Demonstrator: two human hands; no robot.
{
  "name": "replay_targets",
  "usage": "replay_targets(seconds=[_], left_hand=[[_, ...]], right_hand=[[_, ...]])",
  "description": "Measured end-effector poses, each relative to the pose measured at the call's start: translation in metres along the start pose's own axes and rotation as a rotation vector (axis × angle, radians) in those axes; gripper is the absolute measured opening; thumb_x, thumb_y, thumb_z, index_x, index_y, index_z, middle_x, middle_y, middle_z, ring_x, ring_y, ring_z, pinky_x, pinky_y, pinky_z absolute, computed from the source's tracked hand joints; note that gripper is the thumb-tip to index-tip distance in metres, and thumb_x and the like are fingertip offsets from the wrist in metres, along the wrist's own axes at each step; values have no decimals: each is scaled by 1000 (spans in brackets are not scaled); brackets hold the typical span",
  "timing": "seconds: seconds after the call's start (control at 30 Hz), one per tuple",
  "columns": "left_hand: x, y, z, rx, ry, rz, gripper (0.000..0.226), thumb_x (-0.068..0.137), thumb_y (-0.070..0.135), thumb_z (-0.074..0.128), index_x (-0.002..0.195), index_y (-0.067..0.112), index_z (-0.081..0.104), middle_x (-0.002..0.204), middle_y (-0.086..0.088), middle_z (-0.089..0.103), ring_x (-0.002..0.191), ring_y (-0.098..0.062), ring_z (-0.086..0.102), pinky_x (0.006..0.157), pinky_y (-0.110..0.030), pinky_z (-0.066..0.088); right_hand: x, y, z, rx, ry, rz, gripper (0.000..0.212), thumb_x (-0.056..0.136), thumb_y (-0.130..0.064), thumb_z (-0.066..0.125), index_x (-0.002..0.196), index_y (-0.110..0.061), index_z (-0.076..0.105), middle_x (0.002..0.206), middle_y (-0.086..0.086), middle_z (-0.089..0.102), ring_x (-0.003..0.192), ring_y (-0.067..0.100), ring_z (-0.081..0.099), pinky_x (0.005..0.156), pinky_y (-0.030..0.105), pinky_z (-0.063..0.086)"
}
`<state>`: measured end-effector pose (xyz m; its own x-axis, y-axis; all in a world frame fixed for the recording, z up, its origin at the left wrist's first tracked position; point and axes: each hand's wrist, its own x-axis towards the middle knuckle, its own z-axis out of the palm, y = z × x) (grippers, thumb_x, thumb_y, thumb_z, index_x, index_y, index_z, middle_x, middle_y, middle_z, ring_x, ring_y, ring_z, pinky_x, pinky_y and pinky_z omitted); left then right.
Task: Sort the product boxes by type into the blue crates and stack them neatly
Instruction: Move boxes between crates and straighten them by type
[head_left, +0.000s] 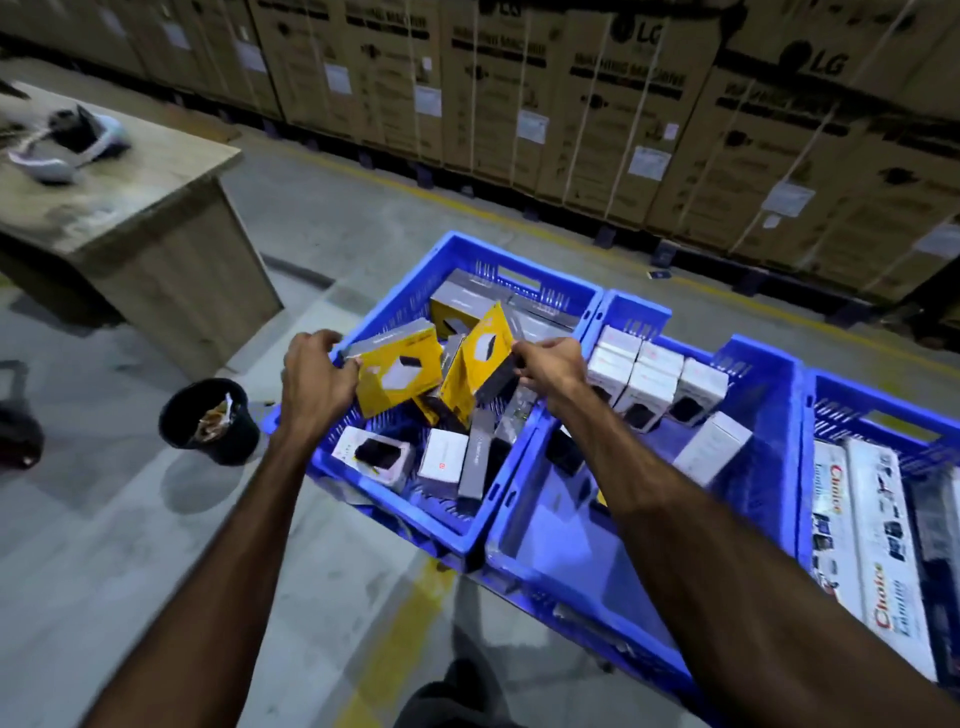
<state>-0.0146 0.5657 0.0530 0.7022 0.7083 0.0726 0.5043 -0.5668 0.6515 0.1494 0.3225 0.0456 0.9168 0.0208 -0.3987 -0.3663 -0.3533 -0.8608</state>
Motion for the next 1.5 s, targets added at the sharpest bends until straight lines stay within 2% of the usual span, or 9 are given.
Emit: replay_targets(seconds=[0.1, 0.23, 0.43, 0.57, 0.77, 0.97, 1.27, 1.4, 1.5], left_hand=[[-16, 7, 11, -6, 58, 5, 49, 89, 21, 70, 137, 13, 59, 132, -16, 55, 113, -41, 59, 99, -49, 45], [-51, 17, 30, -10, 100, 146, 38, 89, 18, 68, 127, 14, 65, 124, -12, 55, 104, -39, 63, 86, -47, 51], [-98, 40, 79, -138, -149, 432, 18, 94, 24, 68, 112, 18, 70, 111, -1, 61, 100, -27, 65, 83, -43, 55], [-123, 62, 107, -181, -259, 644, 16, 94, 22, 70, 108, 15, 72, 106, -1, 62, 102, -25, 61, 83, -39, 52], [-143, 78, 132, -50, -274, 812, 15, 90, 31, 68, 100, 20, 73, 96, 2, 66, 93, -27, 58, 75, -41, 46], [-145, 77, 139, 35, -232, 813, 15, 91, 25, 71, 104, 18, 72, 101, 0, 68, 95, -25, 52, 78, -44, 48], [-148, 80, 145, 89, -224, 790, 20, 94, 31, 69, 106, 16, 74, 101, 0, 70, 91, -24, 49, 76, -46, 47], [-150, 82, 144, 101, -215, 776, 22, 94, 32, 68, 104, 14, 75, 103, 0, 71, 92, -26, 50, 77, -48, 48], [-153, 83, 143, 75, -210, 736, 22, 94, 31, 68, 105, 14, 76, 103, 3, 72, 92, -23, 49, 78, -47, 48]], right_hand=[[1, 11, -2, -44, 43, -80, 30, 76, -45, 81, 75, -16, 73, 79, 3, 78, 80, 26, 76, 77, 47, 64], [-10, 21, -19, -108, 171, -170, 19, 82, -36, 74, 75, -19, 71, 80, 2, 76, 80, 26, 73, 77, 41, 61], [-23, 63, -79, -120, 179, -201, 16, 83, -28, 69, 71, -18, 71, 70, -2, 75, 76, 23, 75, 72, 42, 58], [-25, 101, -137, -464, 68, -175, 3, 88, -21, 74, 89, -18, 73, 79, -1, 72, 81, 20, 68, 73, 31, 46], [-4, 159, -171, -1046, -294, -117, 77, 86, -38, 80, 150, -12, 46, 145, 18, 53, 132, 35, 53, 105, 39, 45], [16, 186, -166, -1184, -349, -297, 69, 104, -30, 54, 163, -18, 21, 158, 25, 31, 146, 41, 34, 116, 47, 35], [35, 204, -158, -1425, -346, -318, 93, 95, -35, 62, 164, -37, -1, 151, 21, 32, 140, 43, 39, 103, 59, 43], [35, 200, -162, -1259, -363, -257, 114, 72, -46, 83, 162, -38, 12, 142, 18, 42, 133, 42, 45, 103, 54, 45], [27, 177, -176, -737, -428, -50, 112, 69, -45, 89, 160, -33, 24, 141, 14, 51, 123, 30, 59, 86, 36, 53]])
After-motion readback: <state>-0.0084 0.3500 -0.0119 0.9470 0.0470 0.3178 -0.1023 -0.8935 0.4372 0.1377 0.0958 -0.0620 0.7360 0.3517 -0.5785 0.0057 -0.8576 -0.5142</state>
